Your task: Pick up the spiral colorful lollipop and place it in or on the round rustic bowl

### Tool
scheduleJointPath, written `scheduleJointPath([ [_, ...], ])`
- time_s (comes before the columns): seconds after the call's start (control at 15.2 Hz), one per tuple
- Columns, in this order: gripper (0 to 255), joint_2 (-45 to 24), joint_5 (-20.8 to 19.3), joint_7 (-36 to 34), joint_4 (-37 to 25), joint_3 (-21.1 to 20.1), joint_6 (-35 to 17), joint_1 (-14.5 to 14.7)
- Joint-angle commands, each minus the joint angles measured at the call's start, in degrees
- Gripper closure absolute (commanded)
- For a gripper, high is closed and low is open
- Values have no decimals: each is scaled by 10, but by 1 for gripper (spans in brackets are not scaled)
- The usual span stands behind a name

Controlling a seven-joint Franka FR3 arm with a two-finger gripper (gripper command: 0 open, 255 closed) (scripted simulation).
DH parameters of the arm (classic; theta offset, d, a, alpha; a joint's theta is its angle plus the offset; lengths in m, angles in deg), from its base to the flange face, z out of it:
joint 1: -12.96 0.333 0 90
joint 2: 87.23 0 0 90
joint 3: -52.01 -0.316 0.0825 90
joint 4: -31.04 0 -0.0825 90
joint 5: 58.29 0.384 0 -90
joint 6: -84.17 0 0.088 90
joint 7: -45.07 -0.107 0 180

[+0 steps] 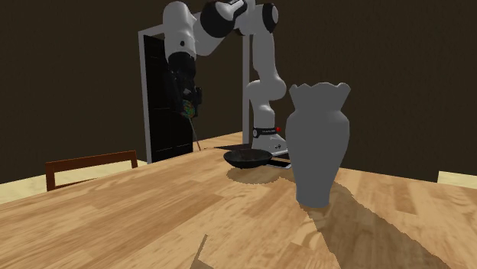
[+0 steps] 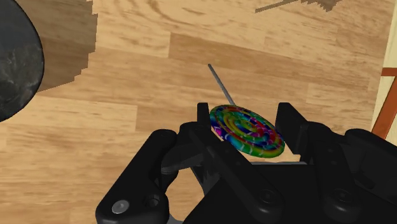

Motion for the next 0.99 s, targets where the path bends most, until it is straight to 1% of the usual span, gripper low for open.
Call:
scheduleJointPath([
  [0.0, 255, 8, -1, -4, -4, 1, 12, -1],
  [0.26, 255, 106, 53, 27, 88, 0, 22, -1],
  [0.46, 255, 182, 87, 44, 152, 6, 38, 8],
  [0.66, 255, 260, 112, 53, 211, 16, 60, 21],
  [0.92, 255, 371, 131, 52, 286, 31, 100, 41],
])
